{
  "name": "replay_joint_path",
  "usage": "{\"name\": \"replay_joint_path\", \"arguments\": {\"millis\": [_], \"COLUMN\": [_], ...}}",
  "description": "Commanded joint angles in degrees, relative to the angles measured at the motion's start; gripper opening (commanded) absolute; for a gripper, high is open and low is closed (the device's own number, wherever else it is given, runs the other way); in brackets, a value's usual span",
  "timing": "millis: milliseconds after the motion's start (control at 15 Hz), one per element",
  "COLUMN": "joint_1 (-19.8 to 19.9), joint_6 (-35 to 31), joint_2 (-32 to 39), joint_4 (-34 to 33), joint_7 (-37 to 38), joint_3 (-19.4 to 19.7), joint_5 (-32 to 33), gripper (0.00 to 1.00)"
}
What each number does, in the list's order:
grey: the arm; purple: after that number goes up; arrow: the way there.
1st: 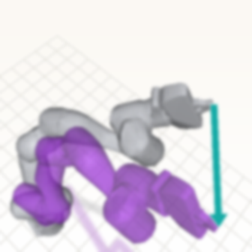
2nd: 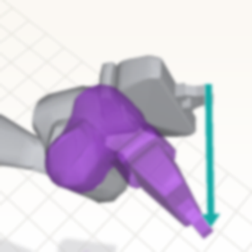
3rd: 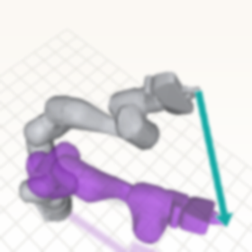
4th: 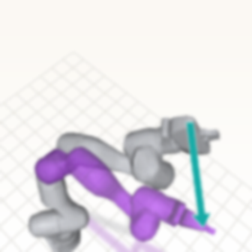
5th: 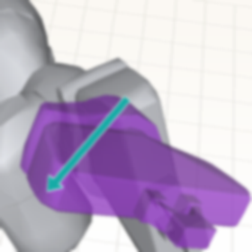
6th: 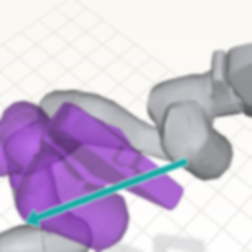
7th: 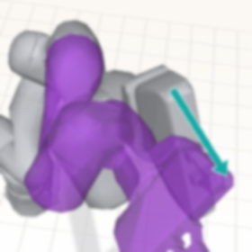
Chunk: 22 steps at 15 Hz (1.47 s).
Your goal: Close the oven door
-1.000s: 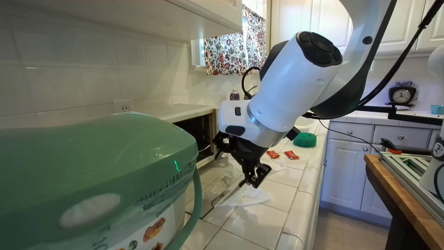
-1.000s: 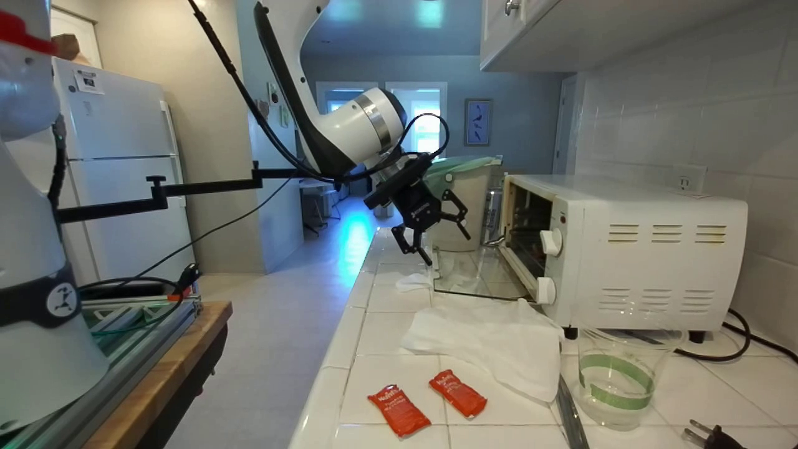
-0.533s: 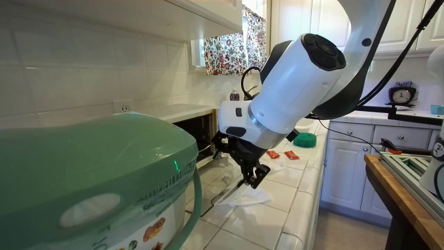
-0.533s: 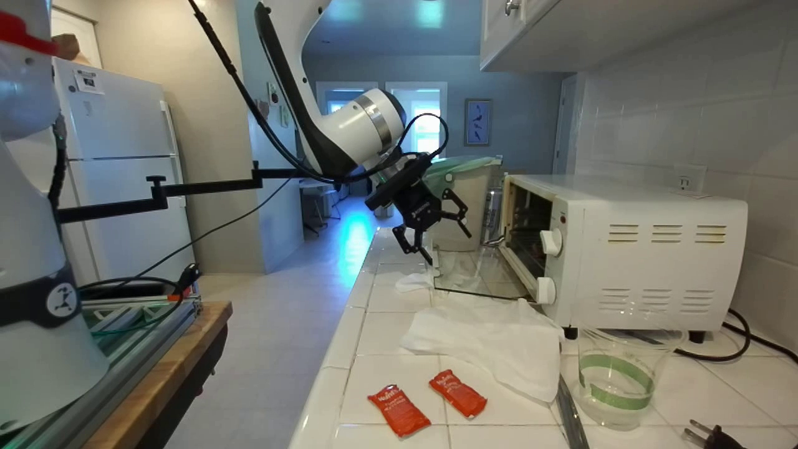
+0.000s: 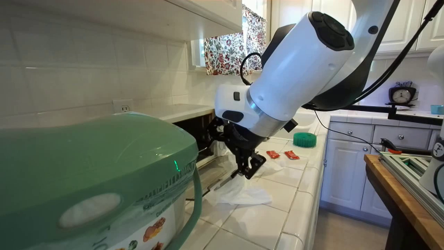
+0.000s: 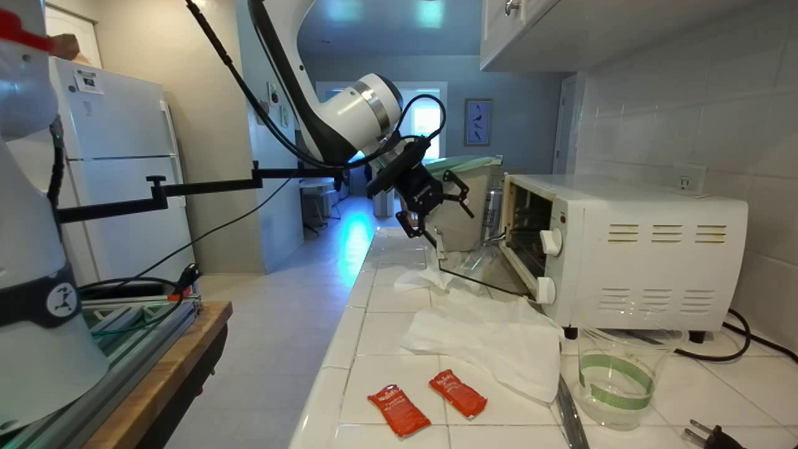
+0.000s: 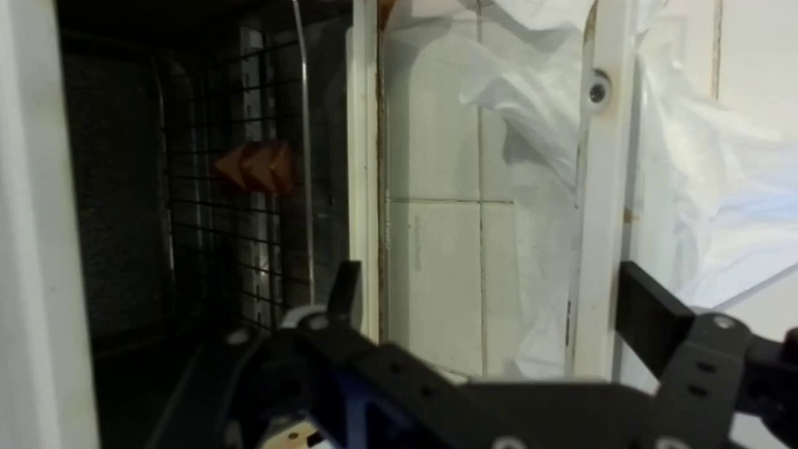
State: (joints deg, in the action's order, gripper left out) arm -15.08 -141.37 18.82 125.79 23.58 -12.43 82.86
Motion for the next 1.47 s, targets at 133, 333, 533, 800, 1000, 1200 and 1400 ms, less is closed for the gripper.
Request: {"name": "replay_joint_path", "arguments": {"millis": [133,333,533,800,1000,1200,1400], "joint_1": [-0.10,-0.01,0.11,0.68,1.02,1.11,2.04], "joint_6": [2.12,2.71,3.71,4.76,5.02,5.37,2.74], "joint_2": [-1.94,-2.63,-3.35,-4.91,-6.13,-7.35,-7.97], "joint_4": [0.47,0.54,0.61,0.66,0.47,0.27,0.04], "joint_7": [0.35,-0.20,-0.74,-1.42,-2.62,-4.09,-5.89], "joint_3": [0.07,-0.03,-0.10,-0.04,-0.08,-0.17,0.11], "joint_5": [2.25,3.04,3.99,4.80,4.41,3.95,3.24], "gripper": [1.00,1.00,1.00,1.00,1.00,1.00,1.00]}}
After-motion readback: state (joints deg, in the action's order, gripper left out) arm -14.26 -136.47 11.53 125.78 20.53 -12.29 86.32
